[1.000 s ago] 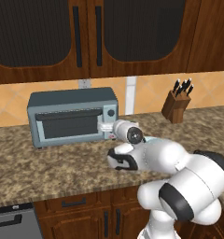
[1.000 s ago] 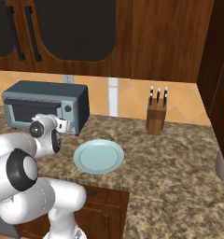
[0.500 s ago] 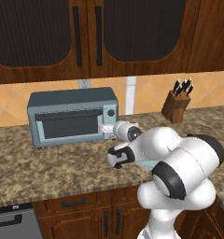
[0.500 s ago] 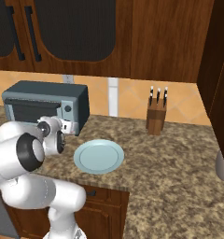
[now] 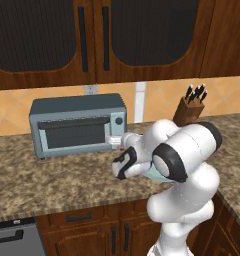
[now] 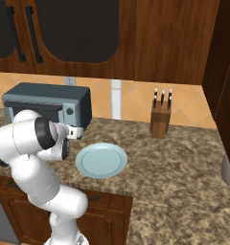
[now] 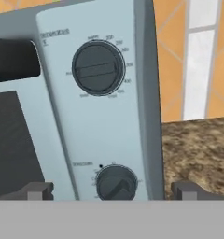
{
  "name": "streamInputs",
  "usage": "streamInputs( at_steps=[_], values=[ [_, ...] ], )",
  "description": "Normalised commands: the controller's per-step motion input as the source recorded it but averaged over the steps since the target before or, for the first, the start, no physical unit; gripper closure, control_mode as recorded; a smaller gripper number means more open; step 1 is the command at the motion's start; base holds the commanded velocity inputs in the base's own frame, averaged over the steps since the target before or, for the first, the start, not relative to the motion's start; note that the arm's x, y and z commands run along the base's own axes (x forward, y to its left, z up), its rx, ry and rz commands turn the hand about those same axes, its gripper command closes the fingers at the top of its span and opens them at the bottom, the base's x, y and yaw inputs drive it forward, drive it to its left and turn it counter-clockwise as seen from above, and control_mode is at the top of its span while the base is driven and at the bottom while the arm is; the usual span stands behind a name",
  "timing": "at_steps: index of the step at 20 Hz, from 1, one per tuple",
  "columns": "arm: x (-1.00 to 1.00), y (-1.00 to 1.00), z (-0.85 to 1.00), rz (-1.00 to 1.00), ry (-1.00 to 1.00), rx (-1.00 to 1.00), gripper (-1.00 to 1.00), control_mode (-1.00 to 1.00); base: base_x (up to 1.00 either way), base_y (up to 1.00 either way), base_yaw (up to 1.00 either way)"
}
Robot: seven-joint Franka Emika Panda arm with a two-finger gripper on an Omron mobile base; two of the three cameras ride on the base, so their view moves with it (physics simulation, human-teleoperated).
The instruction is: Pick up the kebab skewer and baguette bread, and place them inside the toaster oven. Close the toaster oven door and start by setting the timer.
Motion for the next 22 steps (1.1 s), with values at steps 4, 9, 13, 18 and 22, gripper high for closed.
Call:
streamInputs(
  at_steps=[4,9,13,18,22],
  values=[
    [0.16,0.0,-0.34,0.0,-0.03,0.0,-1.0,-1.0,0.0,0.0,0.0],
    [0.09,0.0,-0.28,0.0,-0.05,0.0,-1.0,-1.0,0.0,0.0,0.0],
    [0.06,0.0,-0.1,0.0,-0.07,0.0,-1.0,-1.0,0.0,0.0,0.0],
    [0.01,0.0,-0.17,0.0,-0.08,0.0,-1.0,-1.0,0.0,0.0,0.0],
    [0.0,0.0,-0.31,0.0,-0.03,0.01,-1.0,-1.0,0.0,0.0,0.0]
  ],
)
